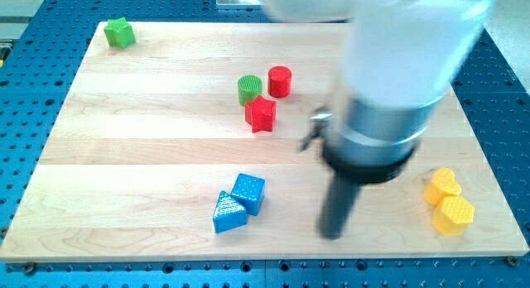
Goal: Move the blue triangle diagonal to the blue cube
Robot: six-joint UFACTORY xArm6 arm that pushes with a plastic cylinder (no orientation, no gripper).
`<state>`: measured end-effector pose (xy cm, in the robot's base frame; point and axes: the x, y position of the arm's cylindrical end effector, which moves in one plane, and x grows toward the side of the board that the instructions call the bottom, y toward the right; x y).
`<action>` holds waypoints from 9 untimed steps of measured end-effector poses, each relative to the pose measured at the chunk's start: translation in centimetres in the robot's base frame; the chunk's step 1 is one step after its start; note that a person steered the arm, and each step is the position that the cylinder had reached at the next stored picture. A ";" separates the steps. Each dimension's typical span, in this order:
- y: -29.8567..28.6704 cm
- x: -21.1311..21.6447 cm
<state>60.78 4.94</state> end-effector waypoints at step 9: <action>-19.3 -19.3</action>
<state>41.45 -14.41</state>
